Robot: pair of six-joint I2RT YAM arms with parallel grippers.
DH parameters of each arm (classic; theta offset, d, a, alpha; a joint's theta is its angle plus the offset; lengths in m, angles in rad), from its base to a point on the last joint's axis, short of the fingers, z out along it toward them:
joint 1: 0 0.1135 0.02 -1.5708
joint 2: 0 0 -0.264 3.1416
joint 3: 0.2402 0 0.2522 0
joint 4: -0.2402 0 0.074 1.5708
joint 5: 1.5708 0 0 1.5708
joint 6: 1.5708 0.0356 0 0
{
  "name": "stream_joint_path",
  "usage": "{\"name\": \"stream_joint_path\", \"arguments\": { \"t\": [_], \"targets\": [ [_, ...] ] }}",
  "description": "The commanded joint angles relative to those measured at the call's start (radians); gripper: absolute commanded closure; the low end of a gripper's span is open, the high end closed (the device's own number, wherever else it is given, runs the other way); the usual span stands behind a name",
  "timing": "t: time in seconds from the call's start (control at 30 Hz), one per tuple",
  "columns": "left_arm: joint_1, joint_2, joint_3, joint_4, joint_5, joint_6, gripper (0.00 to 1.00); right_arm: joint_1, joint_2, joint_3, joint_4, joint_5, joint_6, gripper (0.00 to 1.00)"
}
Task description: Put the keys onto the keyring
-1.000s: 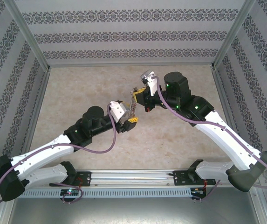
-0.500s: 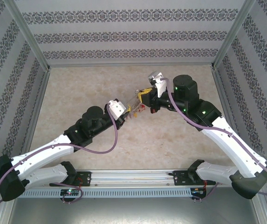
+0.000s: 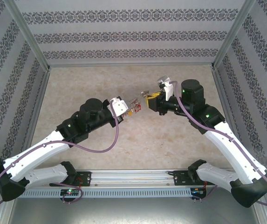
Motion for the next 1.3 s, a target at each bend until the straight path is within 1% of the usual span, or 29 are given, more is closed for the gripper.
{"name": "stream_joint_path", "arguments": {
  "t": [0.0,0.07,0.23,0.33,0.43,0.5,0.57,0.6,0.7,0.8,0.87,0.97,1.1,1.27],
  "targets": [
    [0.007,0.032,0.128,-0.170,0.094,0.068,1.00,-0.039,-0.013,-0.055,0.006,-0.042,0.005,0.75],
    [0.007,0.072,0.192,-0.265,0.111,0.086,1.00,-0.052,-0.022,-0.072,0.008,-0.042,-0.004,0.73],
    [0.007,0.182,0.333,-0.469,0.103,0.123,1.00,-0.076,-0.052,-0.119,-0.002,0.005,-0.041,0.68],
    [0.007,0.255,0.429,-0.598,0.096,0.146,1.00,-0.093,-0.055,-0.143,-0.030,0.036,-0.073,0.69],
    [0.006,0.324,0.527,-0.739,0.128,0.169,1.00,-0.108,-0.058,-0.170,-0.045,0.056,-0.090,0.74],
    [0.007,0.366,0.574,-0.809,0.109,0.176,1.00,-0.114,-0.060,-0.191,-0.038,0.048,-0.086,0.73],
    [0.007,0.396,0.608,-0.854,0.093,0.177,1.00,-0.120,-0.065,-0.216,-0.020,0.041,-0.078,0.69],
    [0.010,0.406,0.622,-0.873,0.094,0.176,1.00,-0.122,-0.070,-0.227,-0.014,0.038,-0.074,0.66],
    [0.019,0.434,0.656,-0.921,0.104,0.171,1.00,-0.136,-0.085,-0.246,-0.027,0.053,-0.083,0.60],
    [0.025,0.449,0.667,-0.964,0.111,0.166,1.00,-0.161,-0.110,-0.273,-0.032,0.108,-0.066,0.51],
    [0.030,0.437,0.647,-0.958,0.134,0.161,1.00,-0.184,-0.125,-0.303,-0.010,0.115,-0.043,0.48],
    [0.033,0.422,0.610,-0.960,0.156,0.142,1.00,-0.223,-0.141,-0.312,-0.006,0.138,-0.011,0.39],
    [0.033,0.433,0.576,-1.024,0.140,0.125,1.00,-0.264,-0.201,-0.340,0.041,0.173,0.022,0.36],
    [0.021,0.431,0.529,-1.050,0.174,0.079,1.00,-0.284,-0.232,-0.348,0.065,0.201,0.029,0.35]
  ]
}}
